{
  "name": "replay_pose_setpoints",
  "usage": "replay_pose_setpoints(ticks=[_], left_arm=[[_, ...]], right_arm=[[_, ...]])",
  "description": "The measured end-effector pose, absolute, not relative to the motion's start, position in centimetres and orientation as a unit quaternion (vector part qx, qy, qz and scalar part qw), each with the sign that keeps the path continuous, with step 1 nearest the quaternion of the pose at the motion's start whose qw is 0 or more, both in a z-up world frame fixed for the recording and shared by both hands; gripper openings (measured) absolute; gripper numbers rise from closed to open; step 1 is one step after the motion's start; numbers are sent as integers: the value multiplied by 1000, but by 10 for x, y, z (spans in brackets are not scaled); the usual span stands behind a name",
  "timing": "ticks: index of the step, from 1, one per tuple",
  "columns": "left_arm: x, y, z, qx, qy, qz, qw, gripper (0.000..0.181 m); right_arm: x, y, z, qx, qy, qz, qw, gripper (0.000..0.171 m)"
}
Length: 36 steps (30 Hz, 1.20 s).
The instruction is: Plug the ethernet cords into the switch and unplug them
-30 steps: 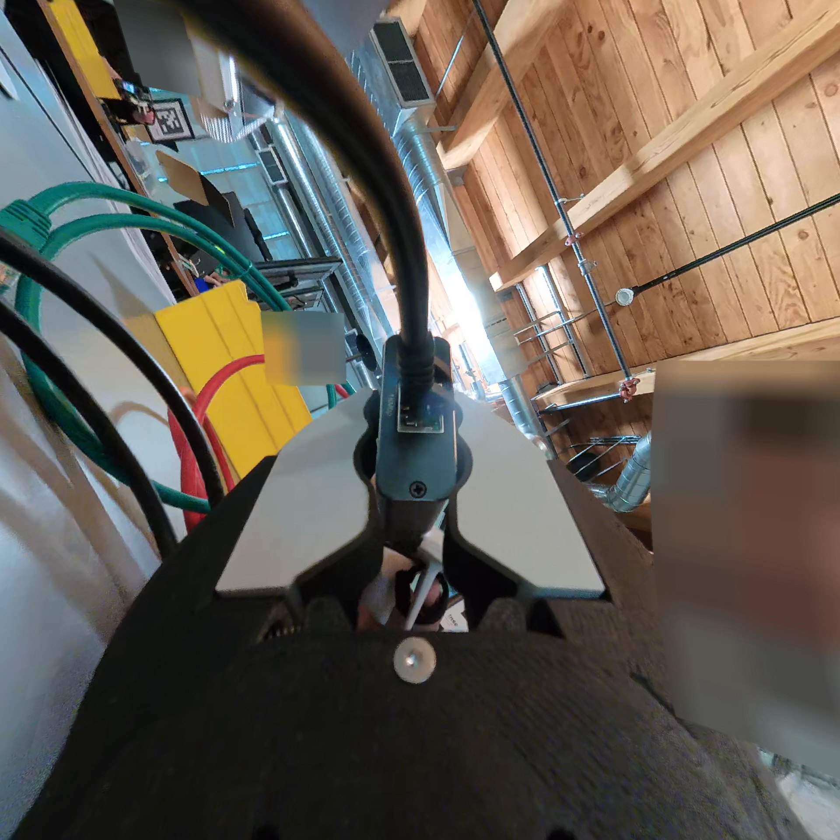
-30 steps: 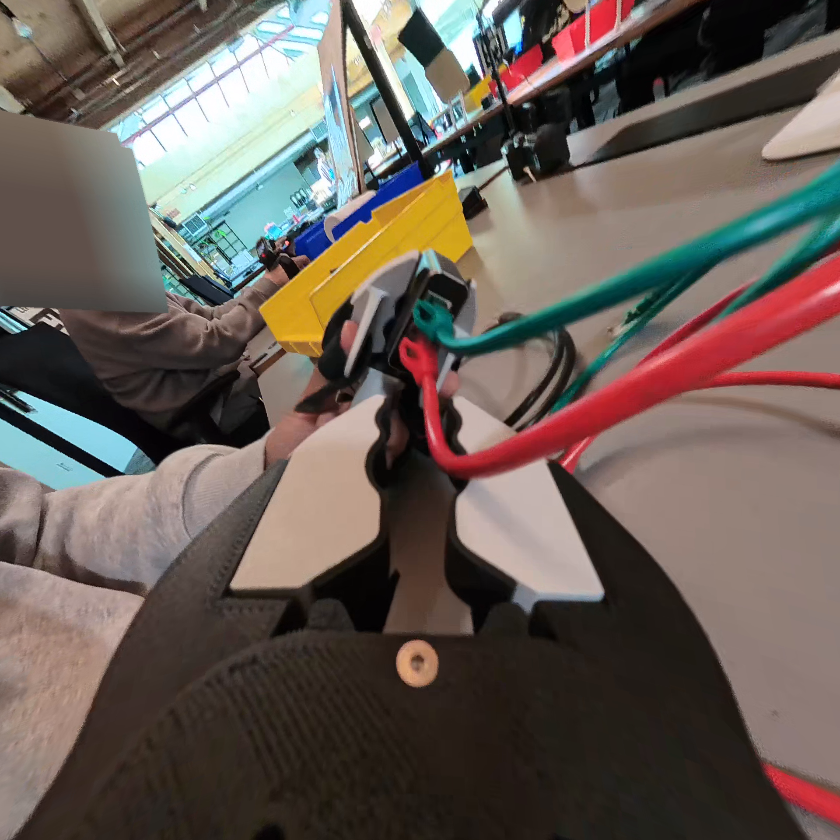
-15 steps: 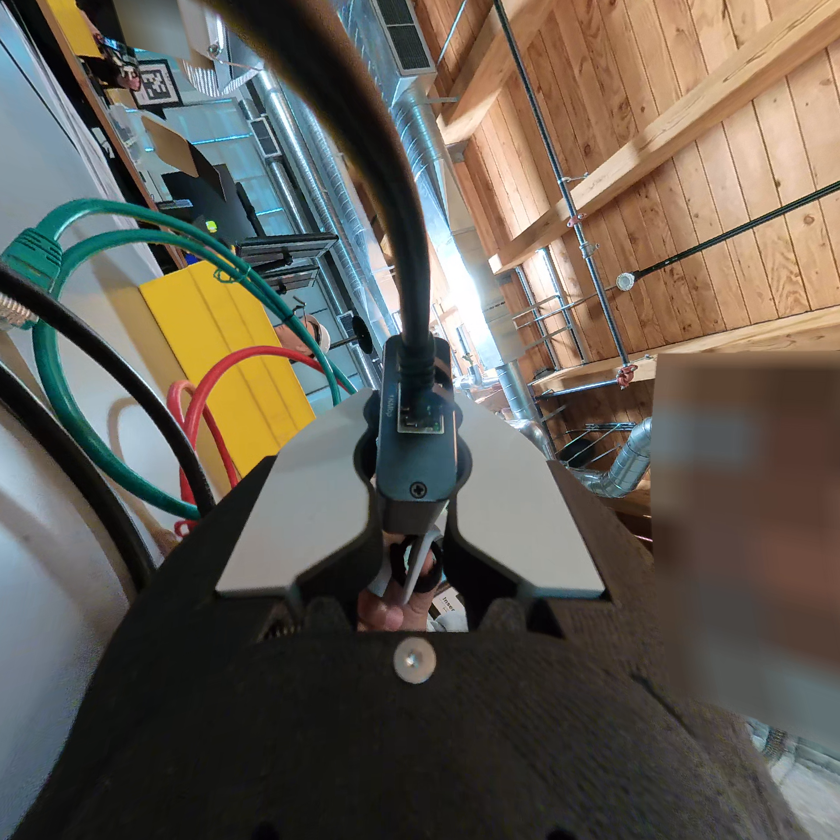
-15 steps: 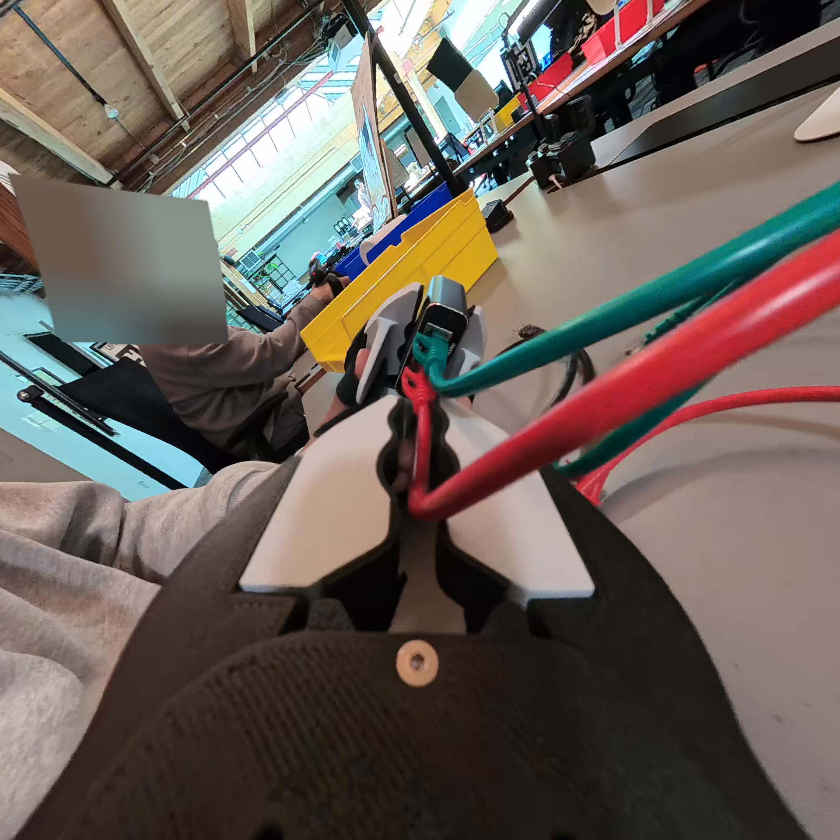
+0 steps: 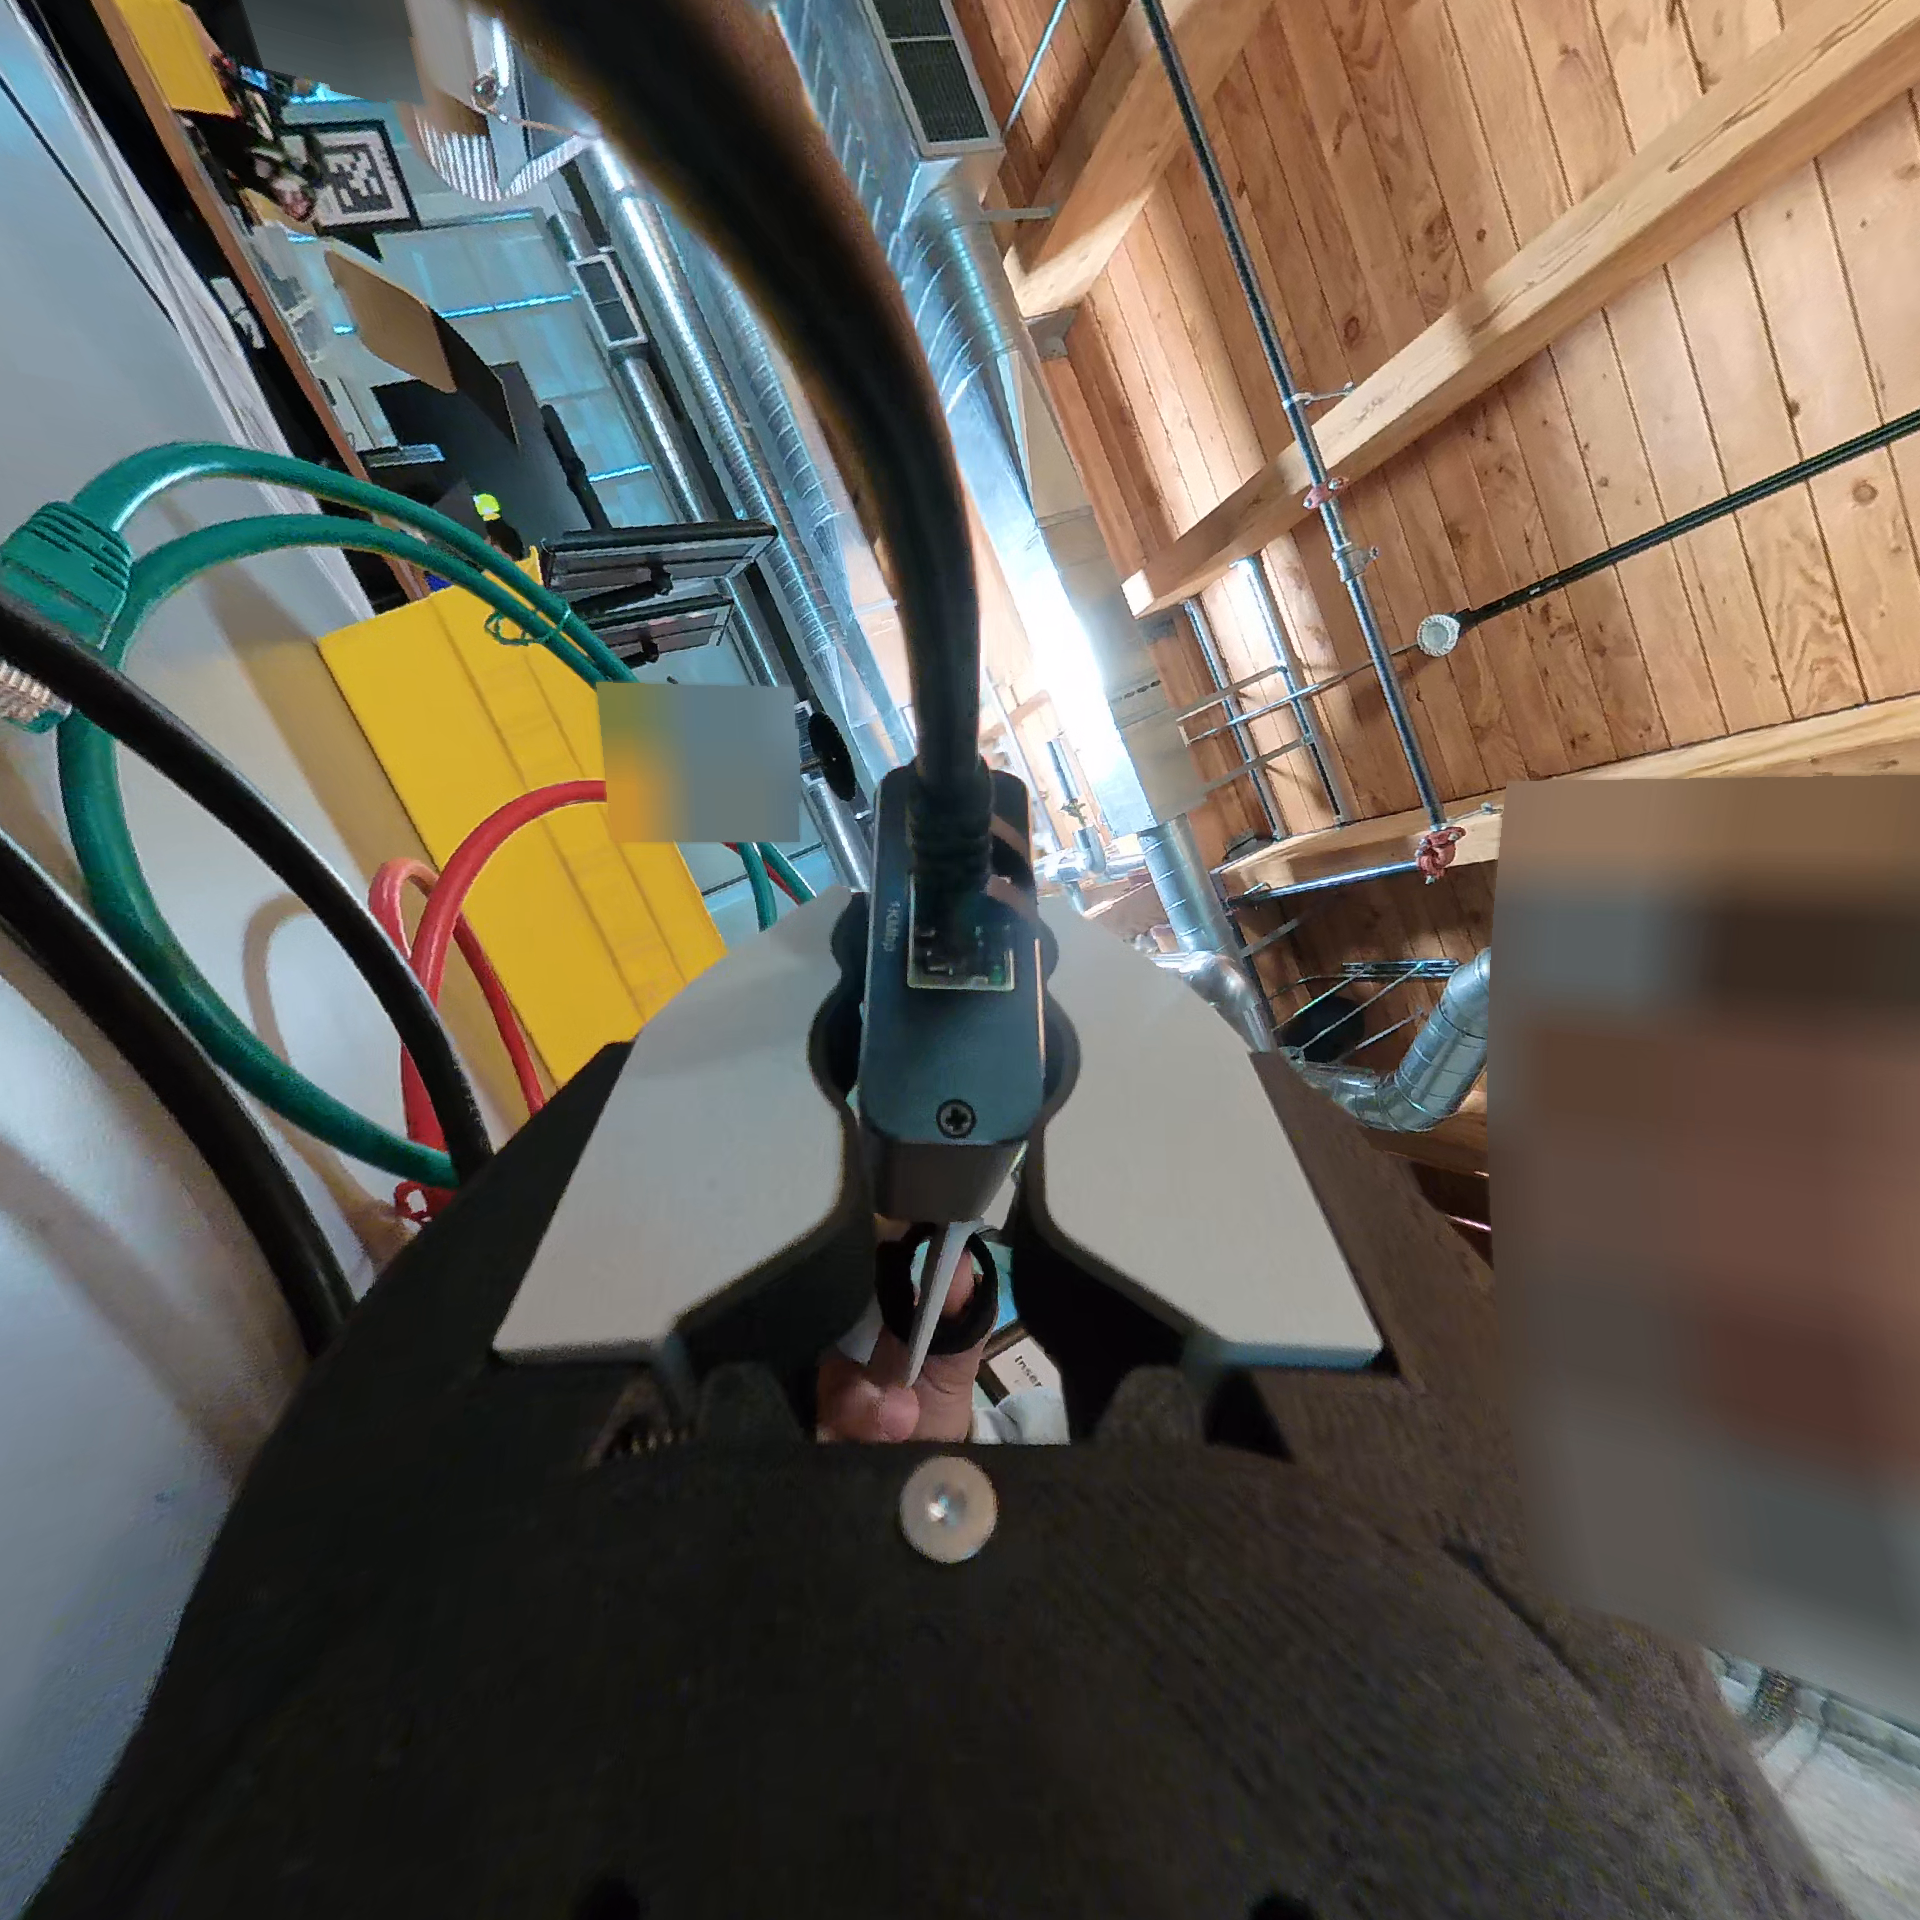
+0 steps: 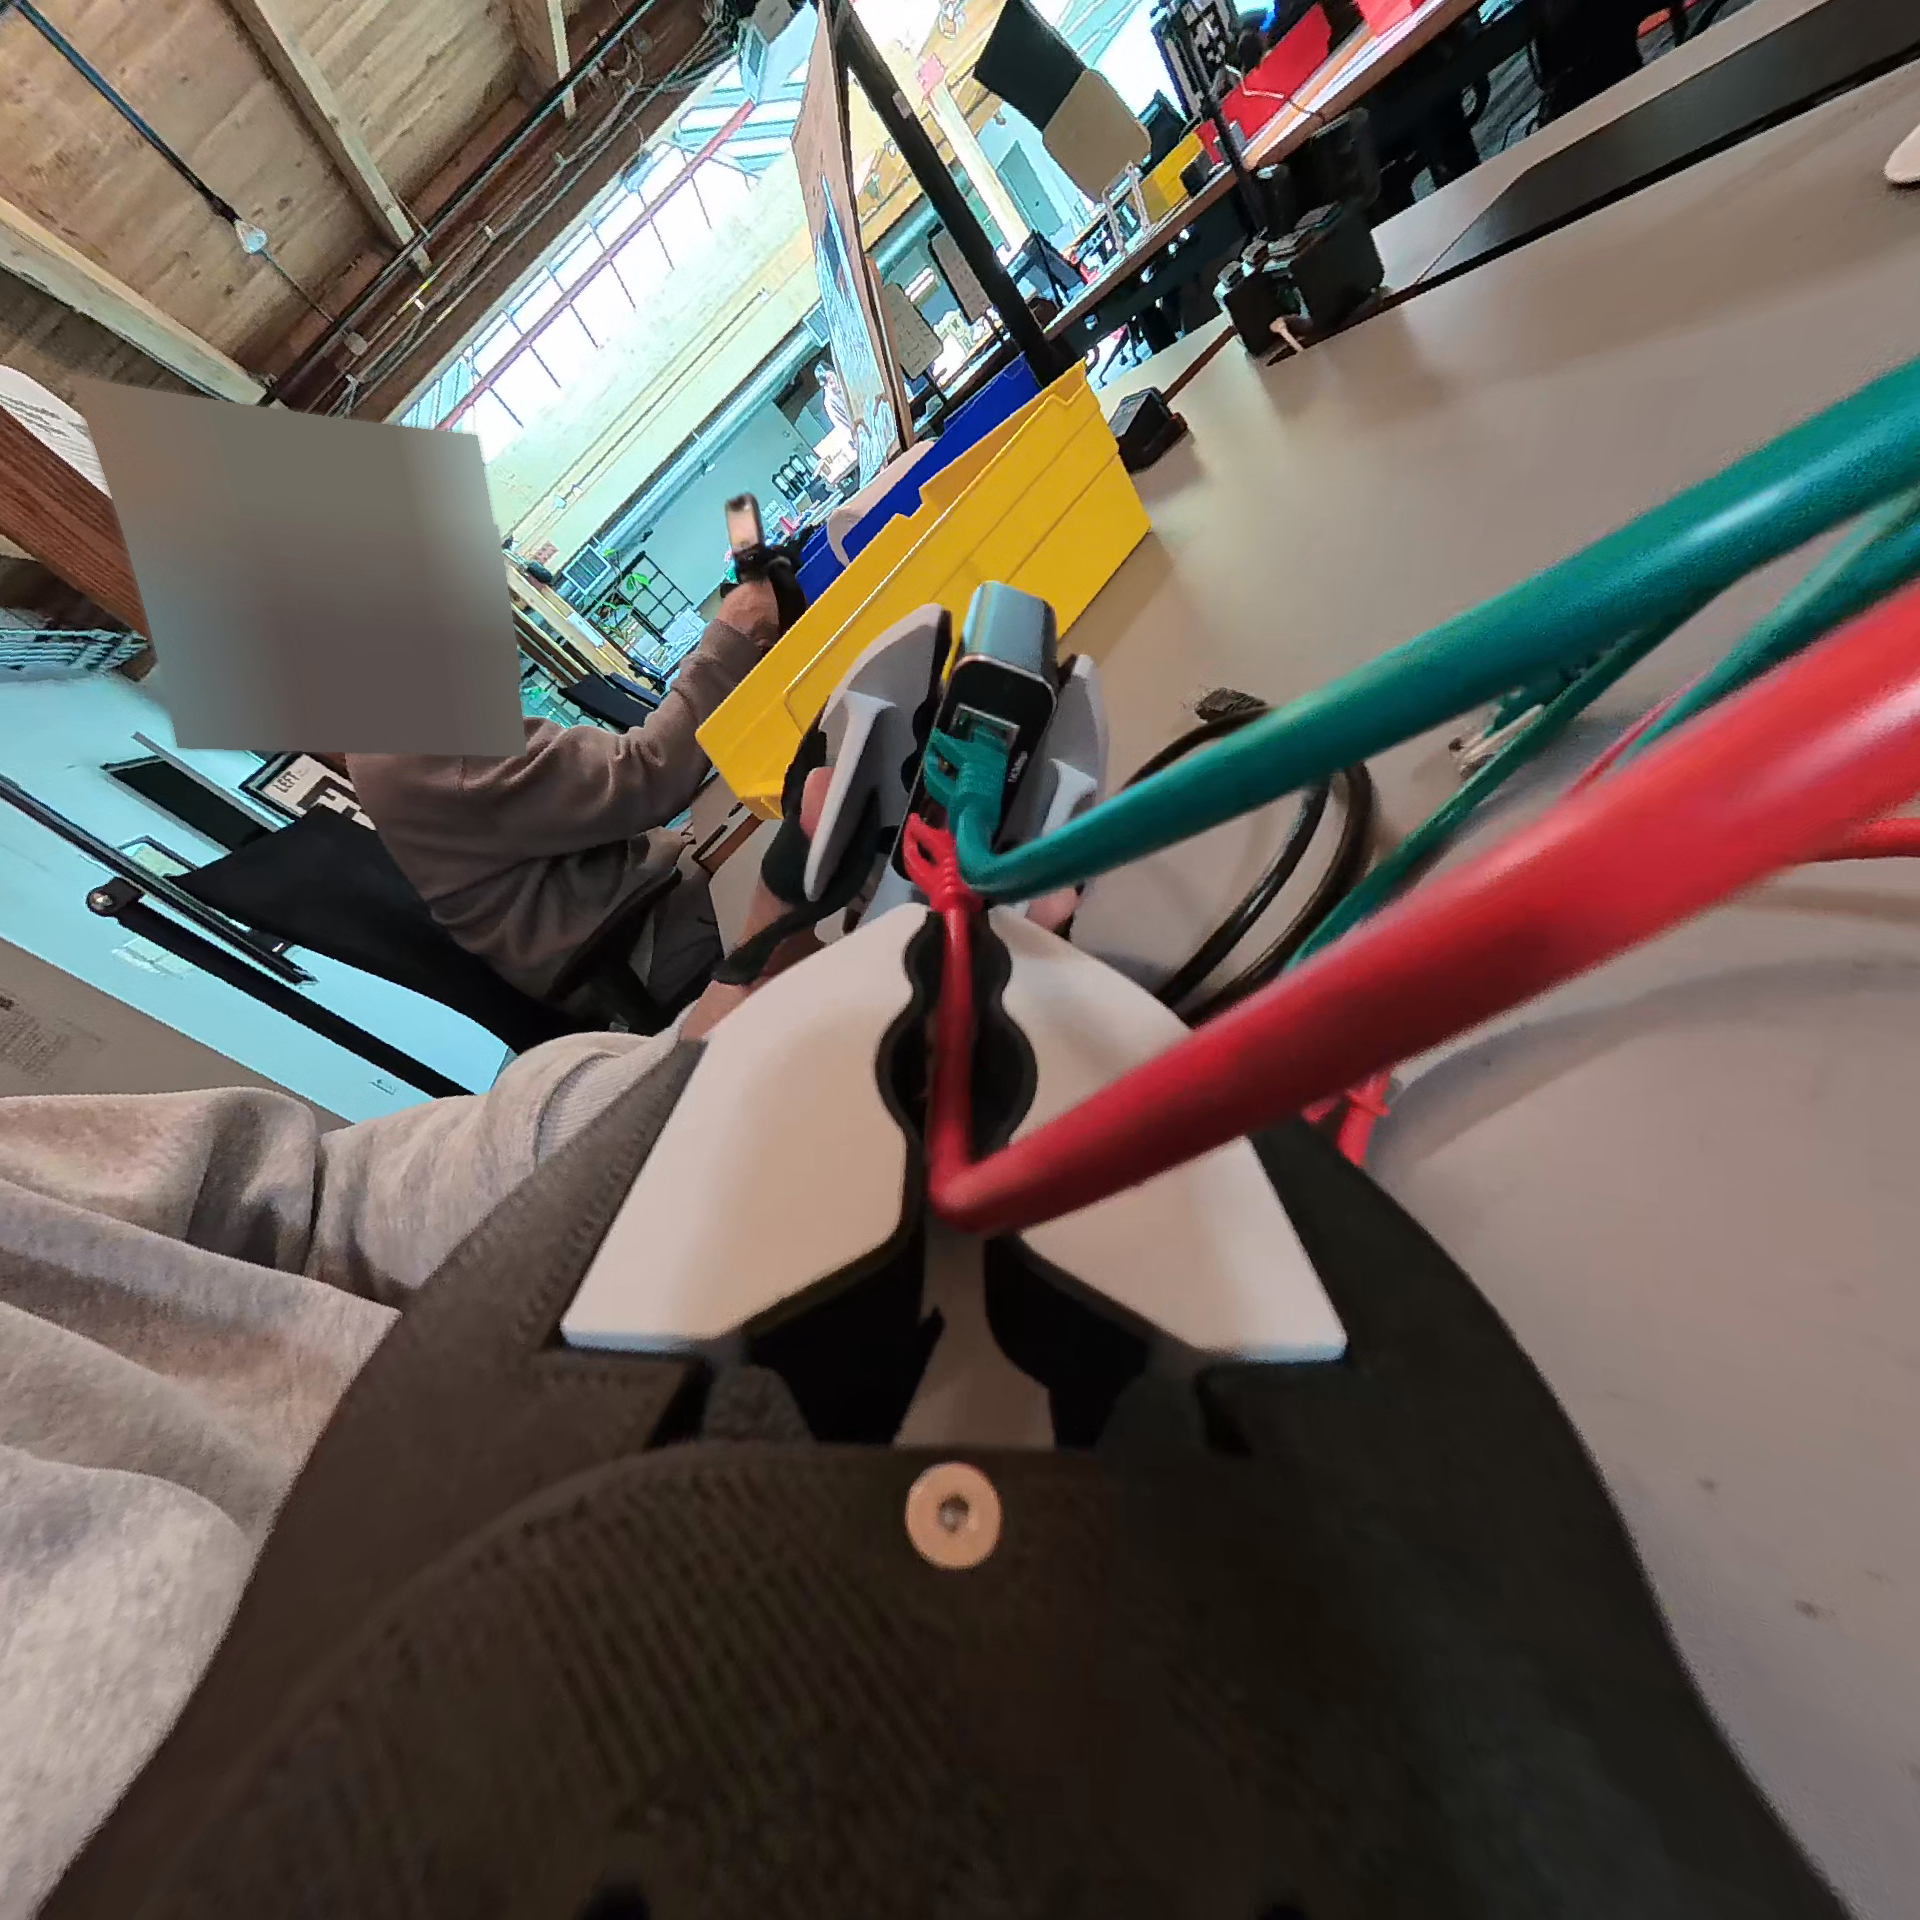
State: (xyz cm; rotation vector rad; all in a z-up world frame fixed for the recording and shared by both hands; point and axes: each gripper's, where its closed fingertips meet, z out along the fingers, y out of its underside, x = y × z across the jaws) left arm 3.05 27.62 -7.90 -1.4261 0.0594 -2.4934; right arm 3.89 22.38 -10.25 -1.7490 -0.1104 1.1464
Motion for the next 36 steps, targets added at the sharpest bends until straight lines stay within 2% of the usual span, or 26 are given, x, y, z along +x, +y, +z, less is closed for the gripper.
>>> replay_pose_setpoints(ticks=[27, 36], left_arm=[[43, 269, -96, -551, 17, -824, 132, 29], [47, 269, -99, -574, 64, -812, 83, 29]], right_arm=[[44, 224, -116, -737, -26, 464, 491, 5], [48, 230, -110, -738, -30, 473, 480, 5]])
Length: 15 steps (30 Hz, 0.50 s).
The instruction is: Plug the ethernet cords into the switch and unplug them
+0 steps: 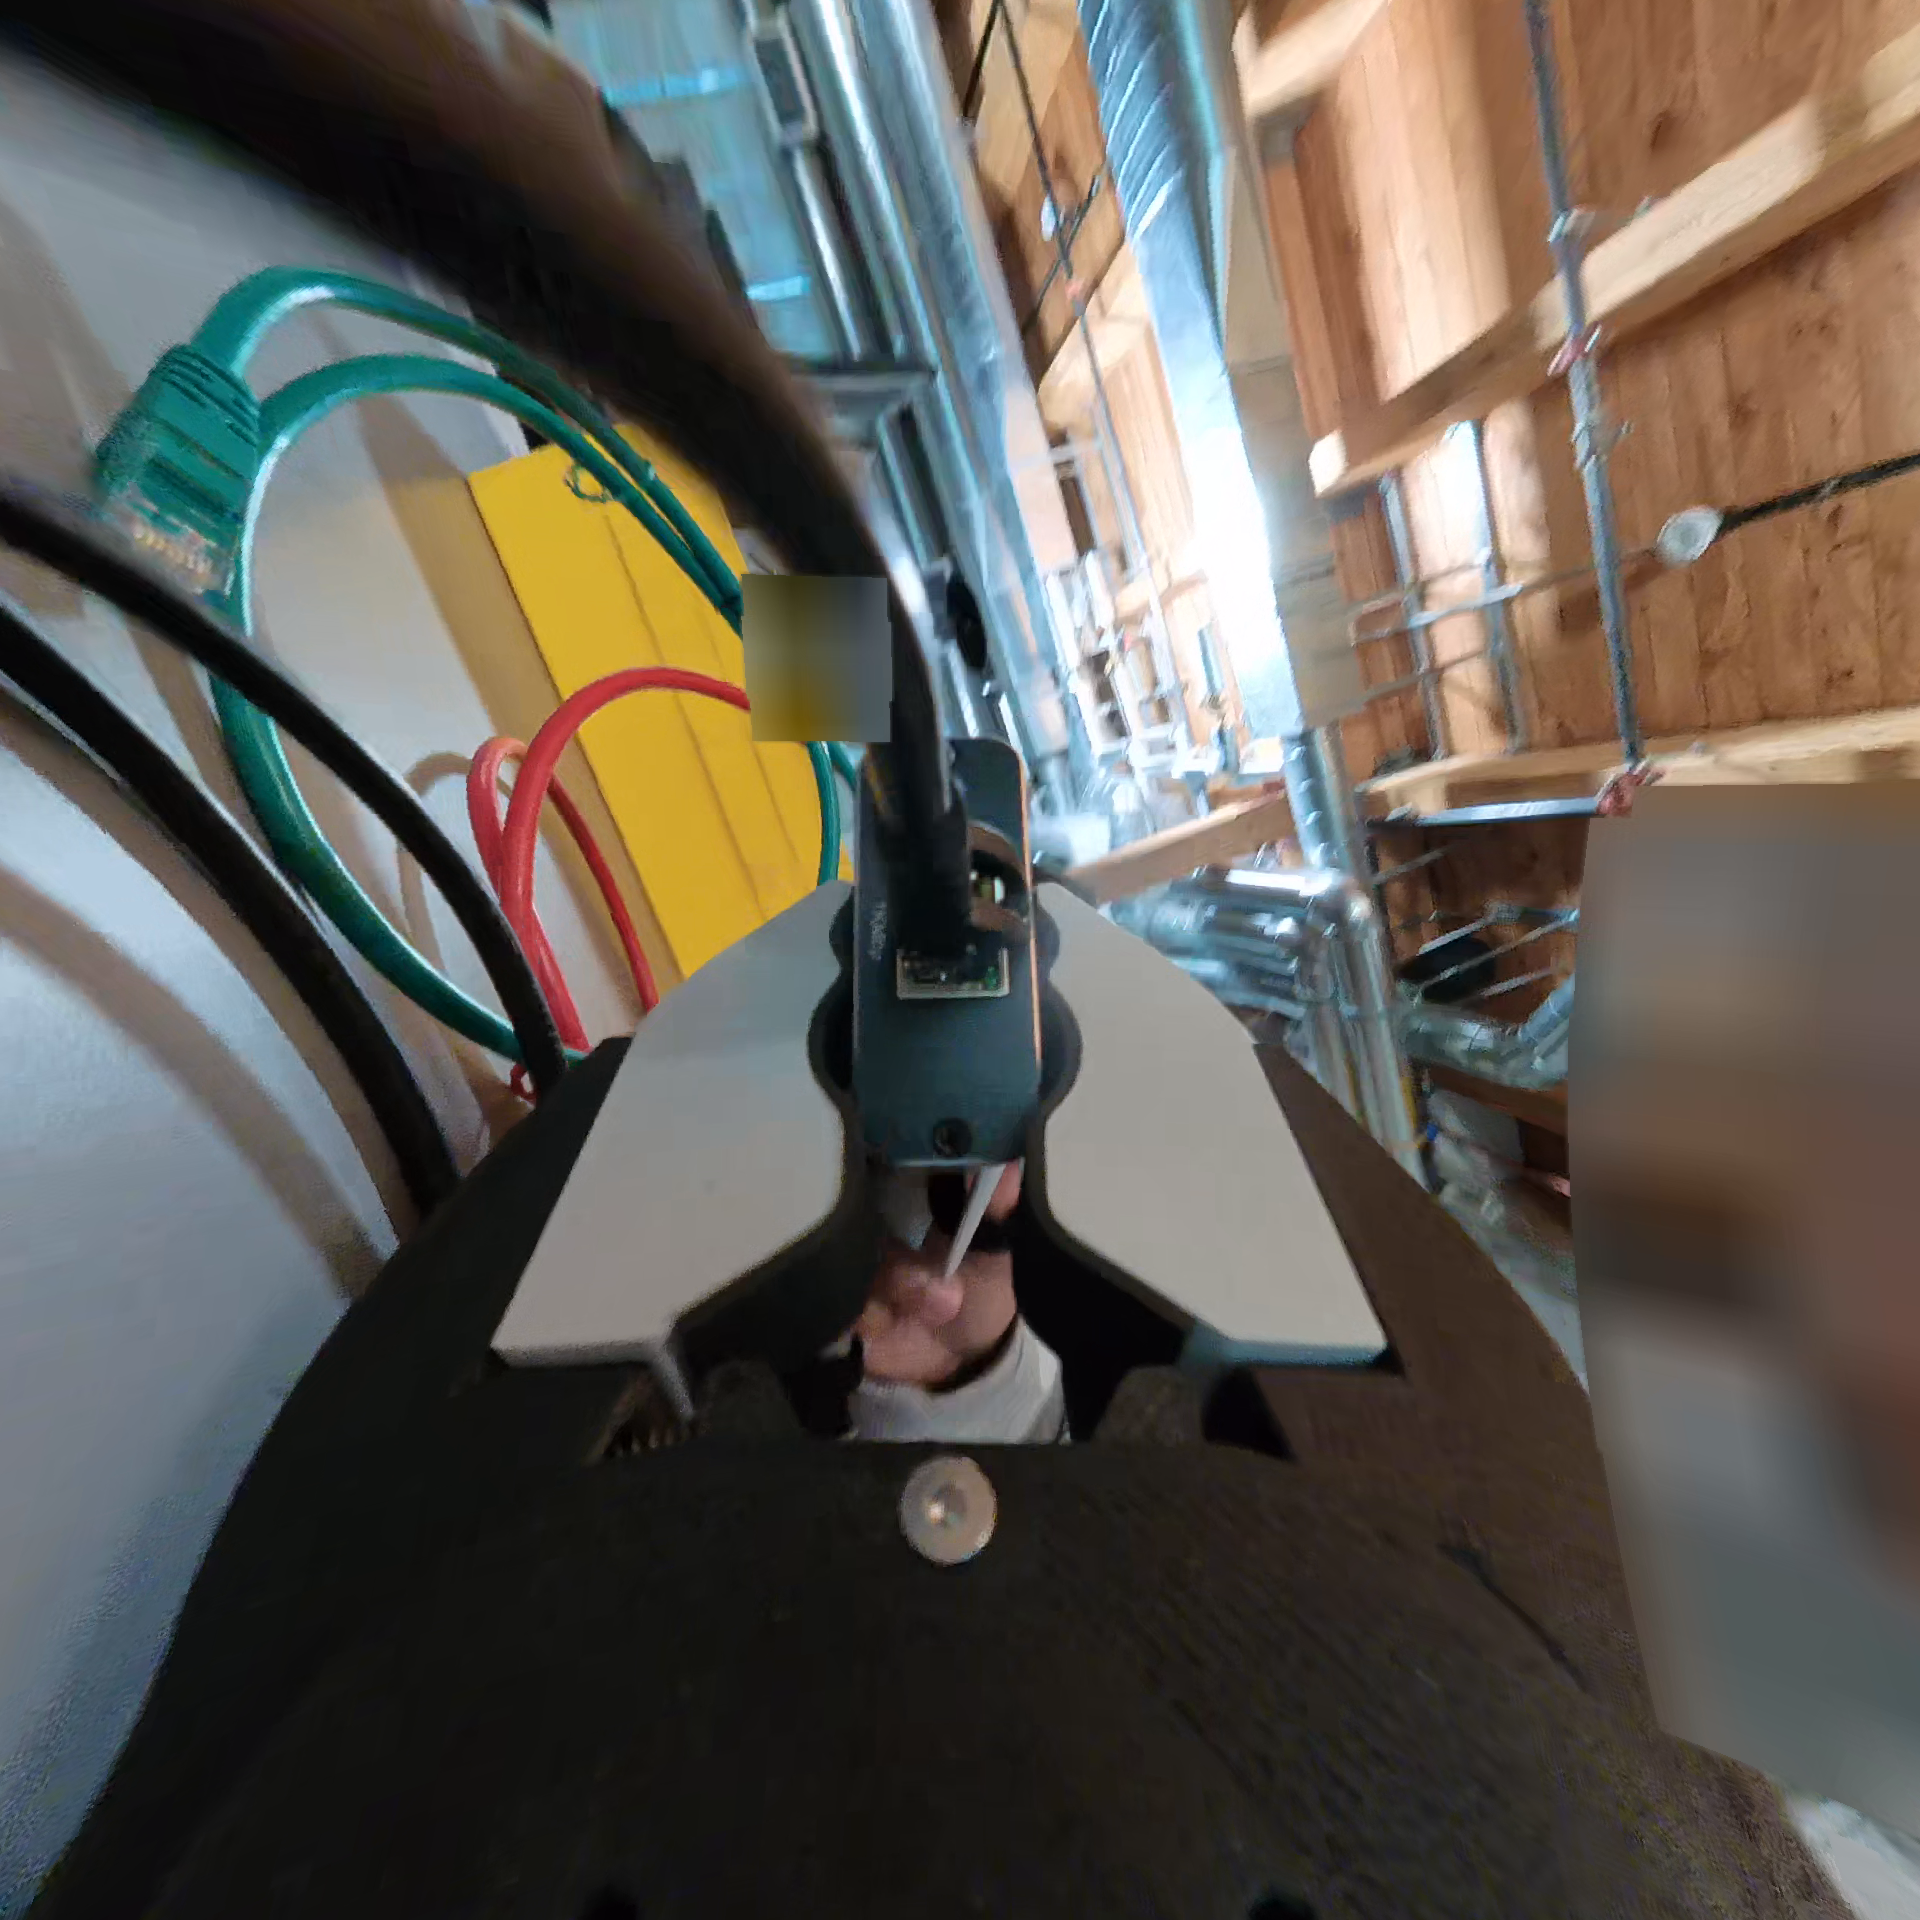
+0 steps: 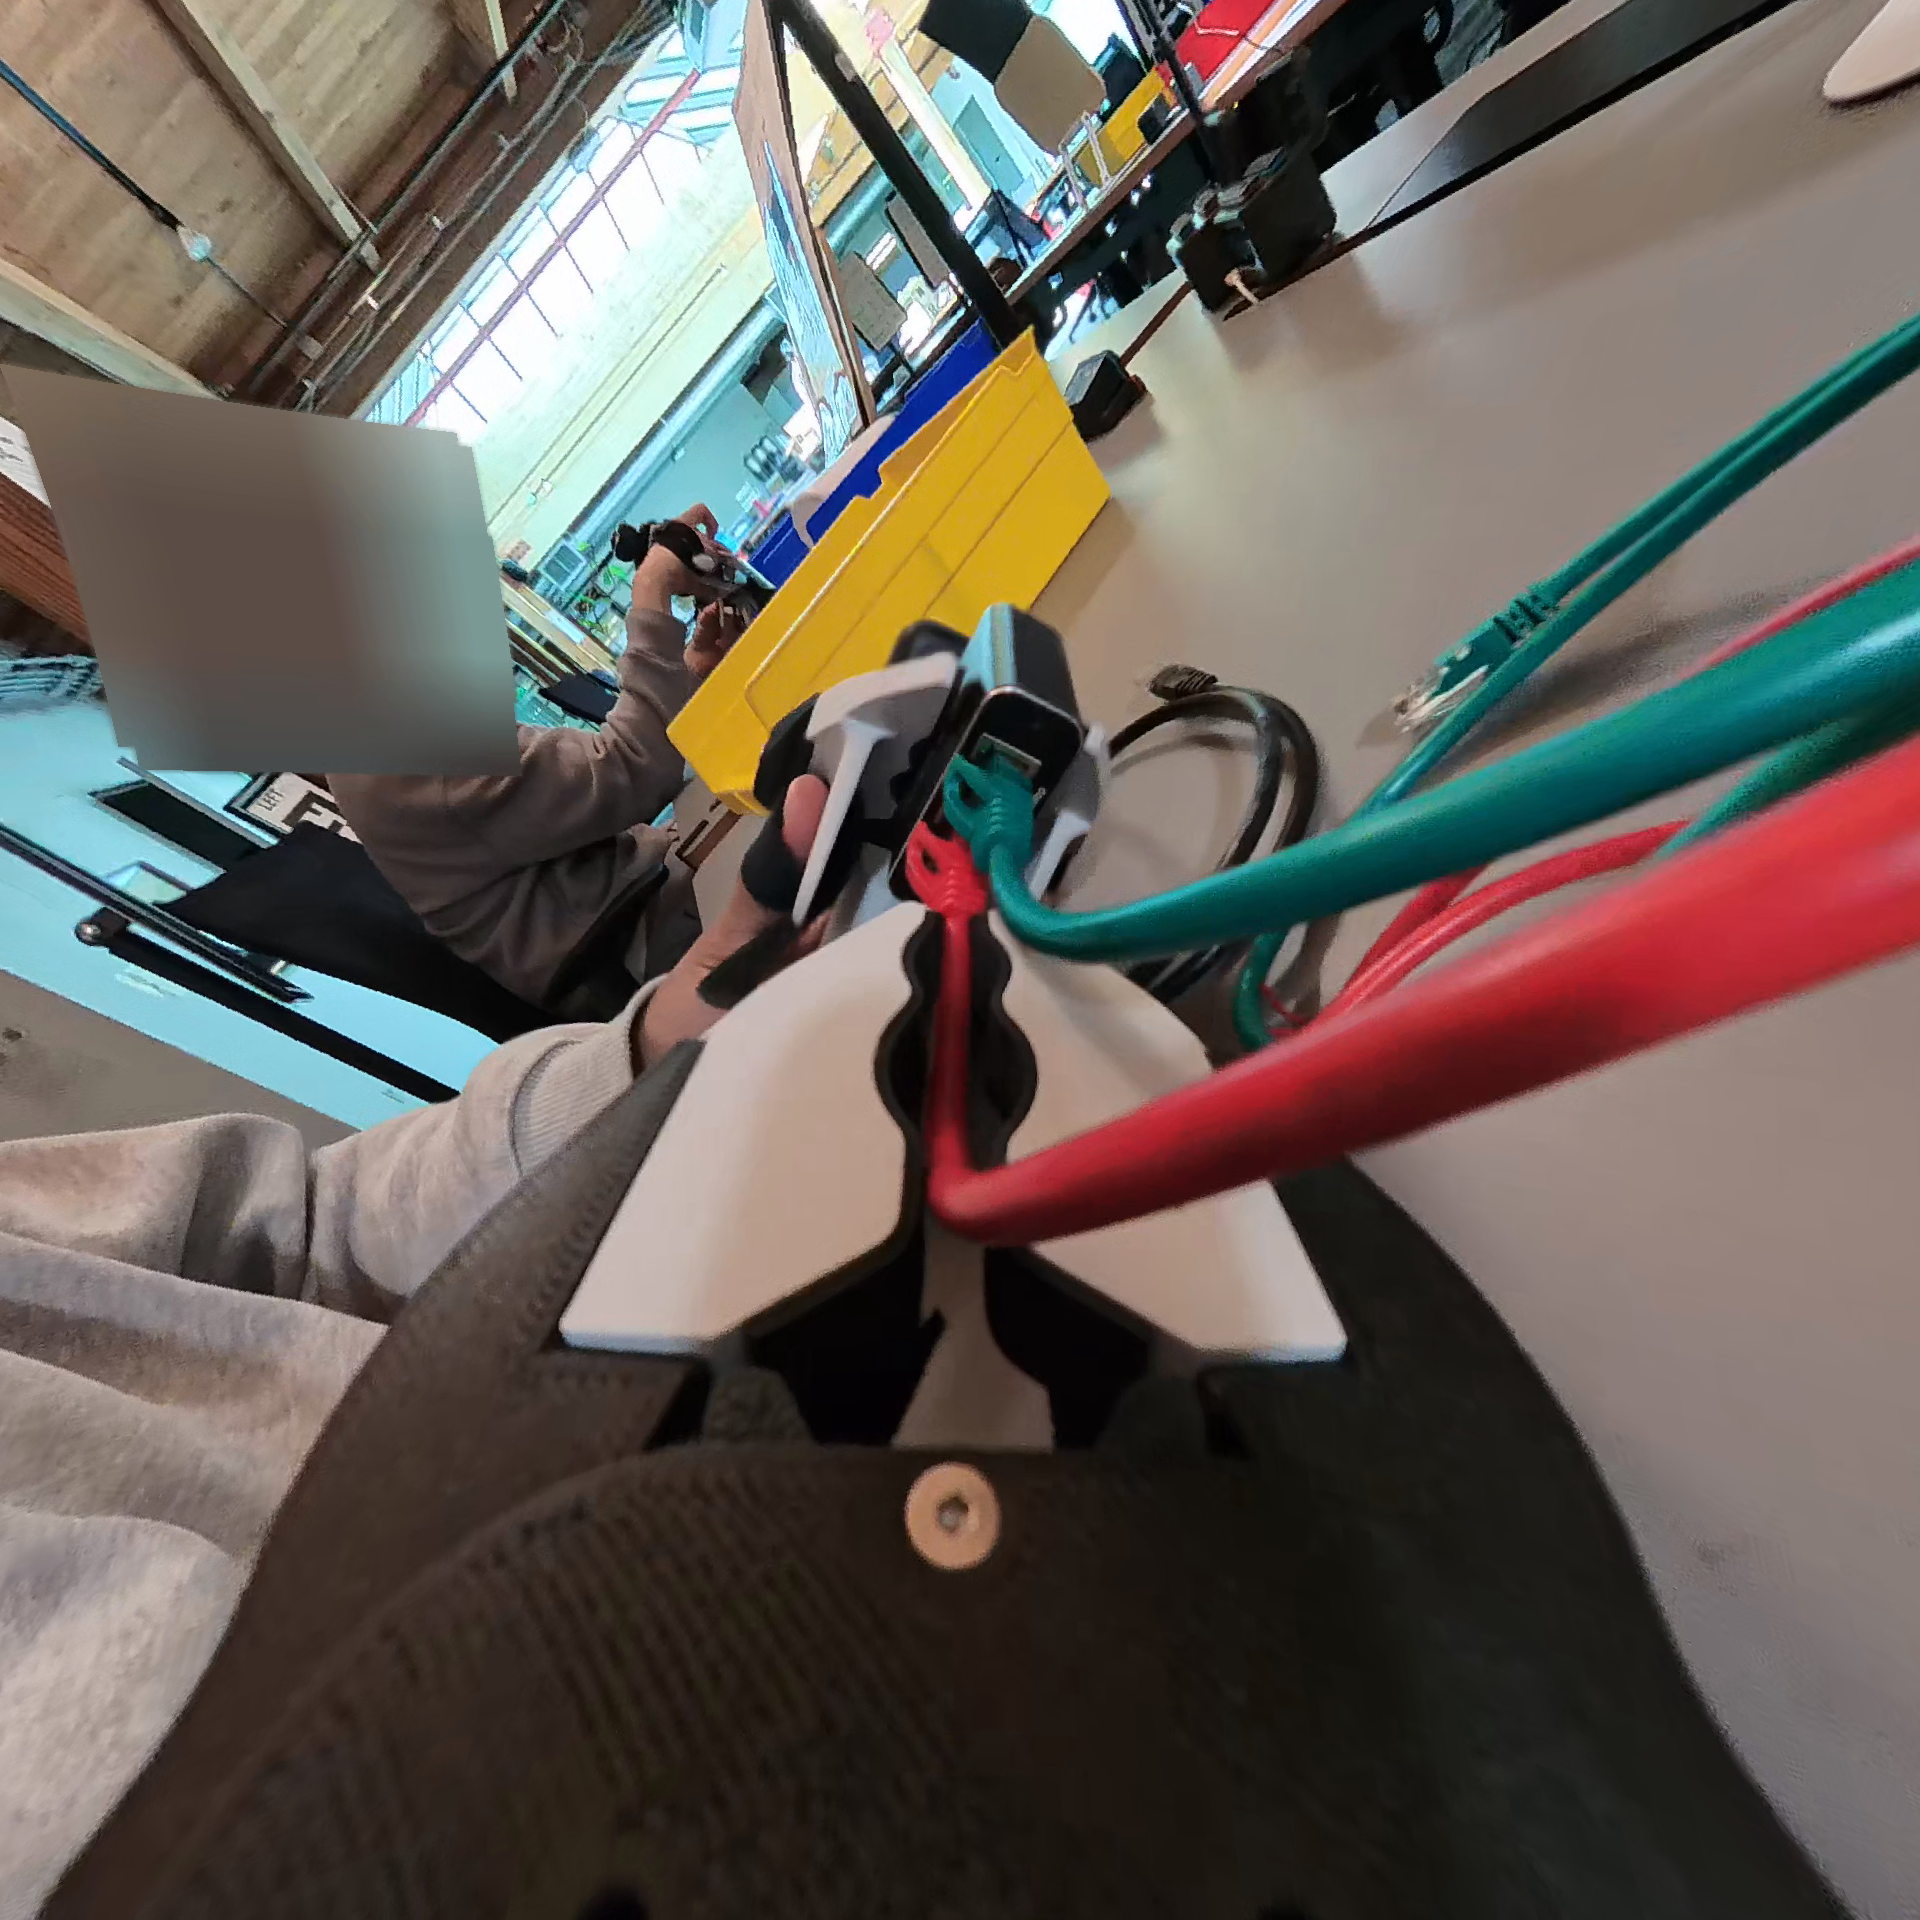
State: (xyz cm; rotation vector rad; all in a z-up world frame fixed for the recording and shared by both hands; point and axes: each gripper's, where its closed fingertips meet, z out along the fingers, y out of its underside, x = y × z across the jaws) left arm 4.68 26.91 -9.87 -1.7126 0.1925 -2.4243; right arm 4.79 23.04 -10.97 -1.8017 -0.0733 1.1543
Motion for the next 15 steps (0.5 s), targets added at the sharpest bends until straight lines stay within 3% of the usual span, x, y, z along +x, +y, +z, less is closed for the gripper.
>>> replay_pose_setpoints(ticks=[5, 8, 10, 15], left_arm=[[55, 244, -112, -629, 155, -758, 80, 37], [57, 231, -109, -620, 176, -762, 63, 29], [57, 226, -103, -609, 189, -767, 65, 25], [50, 223, -76, -565, 219, -788, 112, 25]], right_arm=[[84, 241, -112, -744, 13, 454, 490, 6], [102, 241, -129, -766, 48, 466, 439, 10], [107, 240, -135, -777, 50, 472, 414, 23], [120, 230, -141, -814, 14, 417, 403, 26]])
